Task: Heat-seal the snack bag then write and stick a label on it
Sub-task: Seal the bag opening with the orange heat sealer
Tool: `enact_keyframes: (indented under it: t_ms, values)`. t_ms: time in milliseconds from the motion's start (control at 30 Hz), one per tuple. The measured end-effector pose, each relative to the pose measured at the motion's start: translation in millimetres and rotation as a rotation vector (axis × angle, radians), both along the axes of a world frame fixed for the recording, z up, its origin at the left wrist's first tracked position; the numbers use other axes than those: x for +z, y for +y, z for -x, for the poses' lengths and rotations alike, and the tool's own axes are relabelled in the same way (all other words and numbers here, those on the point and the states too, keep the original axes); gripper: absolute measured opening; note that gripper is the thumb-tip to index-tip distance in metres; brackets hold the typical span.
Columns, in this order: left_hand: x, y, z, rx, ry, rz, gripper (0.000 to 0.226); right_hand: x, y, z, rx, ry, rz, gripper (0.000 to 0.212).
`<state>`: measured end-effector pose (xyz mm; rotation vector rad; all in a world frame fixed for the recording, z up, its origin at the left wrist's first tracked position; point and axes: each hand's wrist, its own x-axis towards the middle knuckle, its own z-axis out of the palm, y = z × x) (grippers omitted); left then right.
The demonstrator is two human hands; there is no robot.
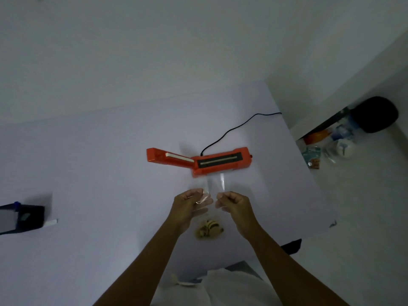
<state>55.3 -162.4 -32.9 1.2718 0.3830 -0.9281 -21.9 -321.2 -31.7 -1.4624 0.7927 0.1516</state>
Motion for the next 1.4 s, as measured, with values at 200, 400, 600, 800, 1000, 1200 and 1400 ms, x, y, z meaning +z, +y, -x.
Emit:
enact_keyframes:
  t_ms: [200, 400, 600, 800, 1000, 1200, 1400]
  values:
    - [-9.6, -61.7, 0.6, 0.087, -0.033, -0.067, 0.023, -13.1, -59.9, -10.7, 0.014, 0.014, 0.024, 0.021]
    - [-19.6, -90.4, -8.2, 0.225, 0.052, -0.114, 0.023, -24.1, -87.2, -26.6, 0.026, 0.061, -0.101, 0.023]
    - [-24.1, -99.4, -16.8, 0.246, 0.052, -0.139, 0.028, -32.7, -95.2, -37.4, 0.037, 0.074, -0.128, 0.018]
    - [-30.7, -95.5, -13.8, 0.183, 0.023, -0.136, 0.028, -41.2, -97.1, -51.3, 0.014, 0.104, -0.147, 0.020]
    - [-38.9, -93.6, -12.0, 0.210, 0.004, -0.142, 0.030, -44.5, -100.1, -62.0, 0.046, 0.144, -0.140, 0.020]
    - [-46.1, -93.8, -15.1, 0.224, 0.007, -0.160, 0.028, -49.0, -101.3, -68.2, 0.048, 0.166, -0.110, 0.019]
    - [-48.5, -95.5, -18.4, 0.223, 0.025, -0.181, 0.024, -49.9, -106.0, -71.5, 0.050, 0.104, 0.189, 0.026]
